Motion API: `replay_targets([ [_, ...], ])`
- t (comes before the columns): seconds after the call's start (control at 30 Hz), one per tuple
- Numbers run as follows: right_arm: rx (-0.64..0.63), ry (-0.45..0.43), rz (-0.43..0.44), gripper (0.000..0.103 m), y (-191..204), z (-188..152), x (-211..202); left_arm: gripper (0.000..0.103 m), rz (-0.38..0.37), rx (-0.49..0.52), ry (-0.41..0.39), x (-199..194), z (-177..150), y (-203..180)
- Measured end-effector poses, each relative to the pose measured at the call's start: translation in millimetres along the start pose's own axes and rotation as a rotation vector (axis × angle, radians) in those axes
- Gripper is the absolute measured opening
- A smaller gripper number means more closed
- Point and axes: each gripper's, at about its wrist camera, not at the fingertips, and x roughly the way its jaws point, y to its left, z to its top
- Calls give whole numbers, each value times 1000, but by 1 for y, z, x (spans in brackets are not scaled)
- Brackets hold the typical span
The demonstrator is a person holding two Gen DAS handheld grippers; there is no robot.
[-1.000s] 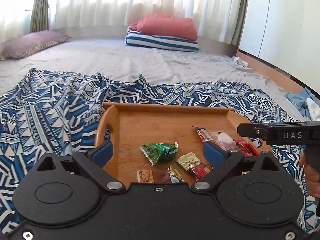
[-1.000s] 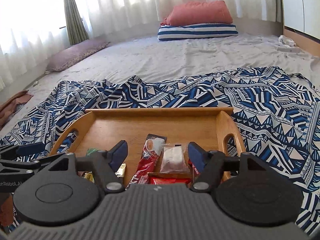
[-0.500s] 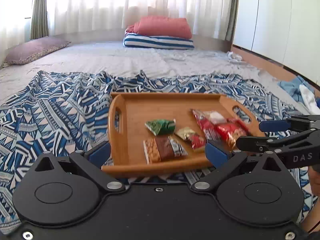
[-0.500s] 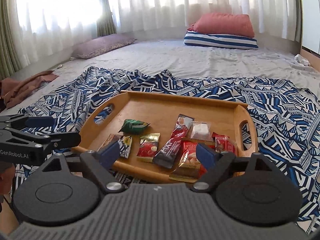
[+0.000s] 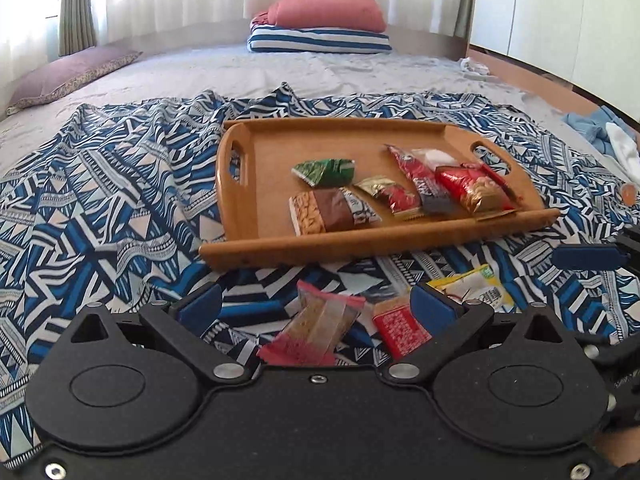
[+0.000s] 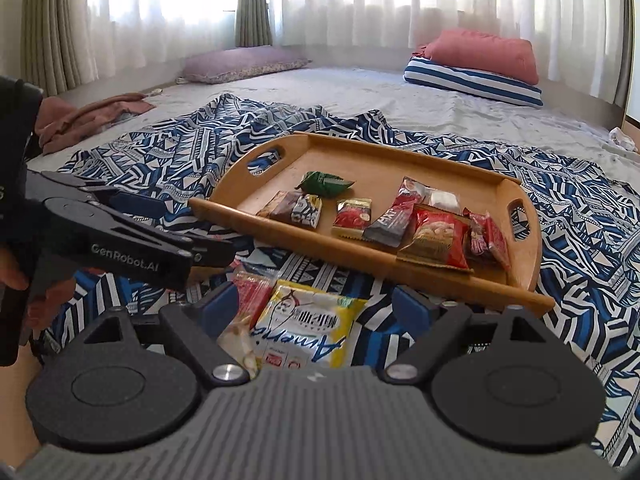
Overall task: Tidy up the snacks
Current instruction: 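Grasp the pink biscuit packet with the left tool while the right tool grasps the clear cookie packet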
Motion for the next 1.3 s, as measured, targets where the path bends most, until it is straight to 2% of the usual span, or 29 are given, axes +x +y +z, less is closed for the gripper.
replay_targets([
  [0.3, 26, -42, -5, 92, 19, -28, -10, 93, -1, -51, 33, 8, -14, 12],
  [0.6, 23, -63, -3, 81, 37, -43, -8, 73, -43, -51, 27, 8, -20, 12],
  [0.73, 37, -51, 8, 74, 40, -46, -5, 64, -64, -69, 18, 5, -20, 13],
  [0.87, 56, -46, 17, 64, 42, -47, -2, 61, -72, -71, 25, 5, -18, 12],
  [0.93, 61, -47, 15, 61, 42, -47, 0, 55, -72, -68, 36, 7, -18, 13],
  [1.3, 105, -55, -1, 38, 43, -44, 5, 54, -63, -62, 44, 13, -19, 10],
])
